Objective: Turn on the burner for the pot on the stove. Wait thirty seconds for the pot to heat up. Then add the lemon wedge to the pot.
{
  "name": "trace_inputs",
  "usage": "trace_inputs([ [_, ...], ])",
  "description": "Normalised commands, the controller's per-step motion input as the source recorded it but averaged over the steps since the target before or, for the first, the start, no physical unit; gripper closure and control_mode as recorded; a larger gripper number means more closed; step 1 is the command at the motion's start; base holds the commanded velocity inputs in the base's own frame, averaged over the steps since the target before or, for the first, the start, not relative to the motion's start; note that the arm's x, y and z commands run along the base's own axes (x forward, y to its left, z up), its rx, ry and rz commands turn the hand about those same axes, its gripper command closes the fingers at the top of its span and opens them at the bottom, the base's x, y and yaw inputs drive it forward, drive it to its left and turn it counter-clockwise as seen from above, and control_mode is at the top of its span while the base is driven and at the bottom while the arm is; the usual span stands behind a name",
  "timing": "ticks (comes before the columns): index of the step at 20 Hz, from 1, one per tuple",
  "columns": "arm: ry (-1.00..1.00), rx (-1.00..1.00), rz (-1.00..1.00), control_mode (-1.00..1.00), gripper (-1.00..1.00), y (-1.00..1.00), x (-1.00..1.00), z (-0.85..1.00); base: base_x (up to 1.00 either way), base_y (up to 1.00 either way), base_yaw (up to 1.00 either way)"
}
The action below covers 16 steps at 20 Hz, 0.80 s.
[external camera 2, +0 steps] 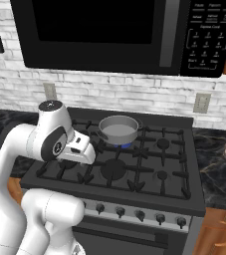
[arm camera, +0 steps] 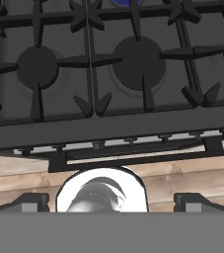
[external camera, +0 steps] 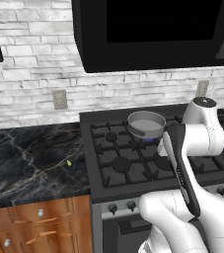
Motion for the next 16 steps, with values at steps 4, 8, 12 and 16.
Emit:
trace_inputs([
  [4, 0.0, 0.0, 0.0, -1.0, -1.0, 0.0, 0.0, 0.0, 0.0, 0.0, 0.0],
  [8, 0.0, 0.0, 0.0, -1.0, -1.0, 0.0, -0.01, 0.0, 0.0, 0.0, 0.0],
  [12, 0.0, 0.0, 0.0, -1.0, -1.0, 0.0, 0.01, 0.0, 0.0, 0.0, 0.0],
  [16, 0.03, 0.0, 0.0, -1.0, -1.0, 0.0, 0.0, 0.0, 0.0, 0.0, 0.0],
])
